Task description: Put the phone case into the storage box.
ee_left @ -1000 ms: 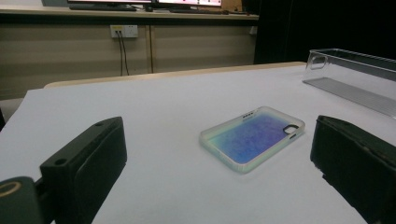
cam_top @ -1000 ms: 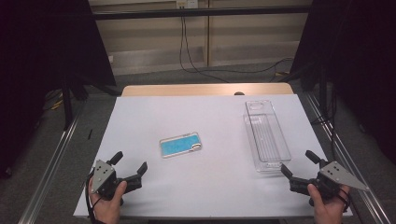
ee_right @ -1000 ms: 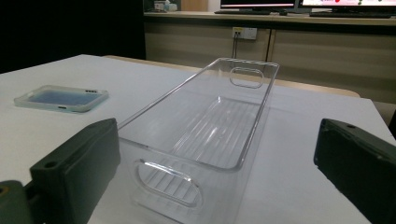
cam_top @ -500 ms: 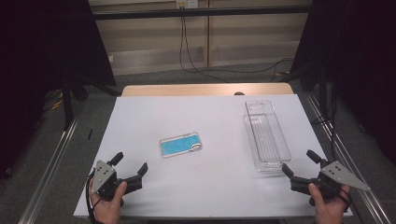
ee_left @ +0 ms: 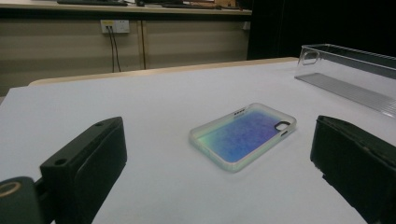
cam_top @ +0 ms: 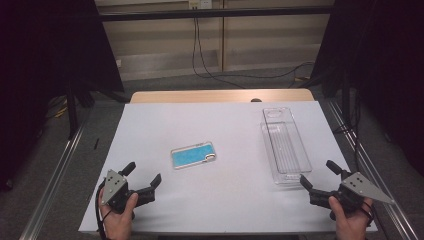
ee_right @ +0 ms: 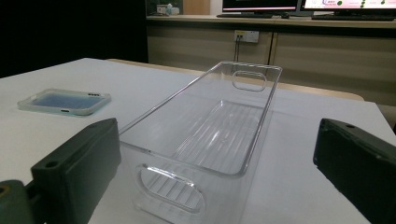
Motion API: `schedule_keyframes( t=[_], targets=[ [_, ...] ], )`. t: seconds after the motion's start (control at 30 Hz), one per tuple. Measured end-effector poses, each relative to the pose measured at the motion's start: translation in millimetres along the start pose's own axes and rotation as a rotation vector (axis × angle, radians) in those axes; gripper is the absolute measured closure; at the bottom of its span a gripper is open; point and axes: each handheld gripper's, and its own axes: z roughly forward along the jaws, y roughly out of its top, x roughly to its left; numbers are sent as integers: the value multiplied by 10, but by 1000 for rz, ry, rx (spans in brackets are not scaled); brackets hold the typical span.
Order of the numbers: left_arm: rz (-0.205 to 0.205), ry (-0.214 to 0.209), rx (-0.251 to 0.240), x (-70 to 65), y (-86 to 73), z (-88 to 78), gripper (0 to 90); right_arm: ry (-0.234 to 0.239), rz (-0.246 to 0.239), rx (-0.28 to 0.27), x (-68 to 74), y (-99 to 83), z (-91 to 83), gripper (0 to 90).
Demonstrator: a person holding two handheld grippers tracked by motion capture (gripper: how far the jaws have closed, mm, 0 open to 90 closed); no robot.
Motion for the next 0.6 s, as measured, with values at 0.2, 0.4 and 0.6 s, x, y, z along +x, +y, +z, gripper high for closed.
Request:
schedule_keyframes(
  t=[0.2,0.4,0.6],
  targets=[
    [-14,-23,15,-10,48,36,27,3,-1,-3,15,7,-2,1],
    [3,-50,0,-45,116,122,27,3,-3,-3,16,6,-14,1],
    [7,-38,-12,-74,148,203,16,6,-4,-11,25,13,-15,2]
  ],
)
